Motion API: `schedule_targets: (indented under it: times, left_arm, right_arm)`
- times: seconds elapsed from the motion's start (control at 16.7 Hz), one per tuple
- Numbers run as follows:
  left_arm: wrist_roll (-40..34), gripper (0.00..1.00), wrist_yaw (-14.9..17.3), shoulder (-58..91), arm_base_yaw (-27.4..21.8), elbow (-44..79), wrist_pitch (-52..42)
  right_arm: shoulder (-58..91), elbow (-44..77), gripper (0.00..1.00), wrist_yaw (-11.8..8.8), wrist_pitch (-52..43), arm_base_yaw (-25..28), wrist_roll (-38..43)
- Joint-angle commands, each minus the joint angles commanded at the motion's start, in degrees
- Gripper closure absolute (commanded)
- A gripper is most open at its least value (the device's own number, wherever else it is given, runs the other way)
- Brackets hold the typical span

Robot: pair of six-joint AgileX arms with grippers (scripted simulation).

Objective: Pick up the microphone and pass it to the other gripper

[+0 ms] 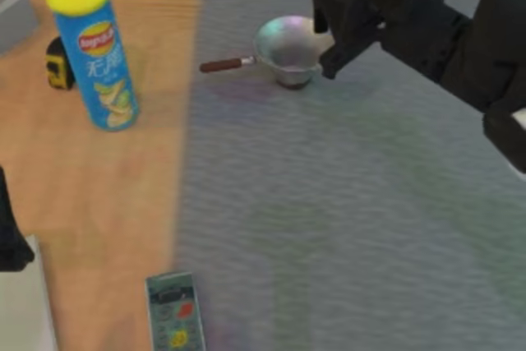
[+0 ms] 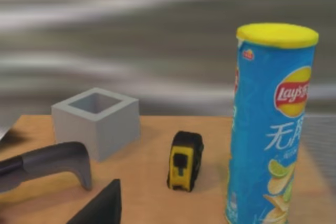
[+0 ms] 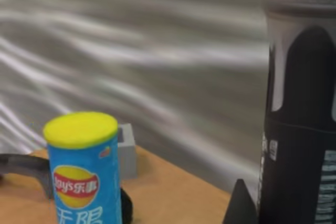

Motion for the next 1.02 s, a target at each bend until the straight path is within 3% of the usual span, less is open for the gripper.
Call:
schedule_targets:
  times: [0.18,0.3,1.02]
  left_arm:
    - [0.0,0.0,0.0,0.0,0.0,0.0,0.0]
    - [0.0,0.0,0.0,0.0,0.0,0.0,0.0]
    - [0.1,0.0,-0.2,0.8,-0.8,0.7,0.4]
  right_arm:
    - [-5.4,-3.1,1.0,6.1,-0.9,6.5,0.4]
    - [-7.1,-4.0,1.0,7.9,-1.0,8.3,0.5]
    - [-7.2,-4.0,1.0,7.9,-1.0,8.4,0.5]
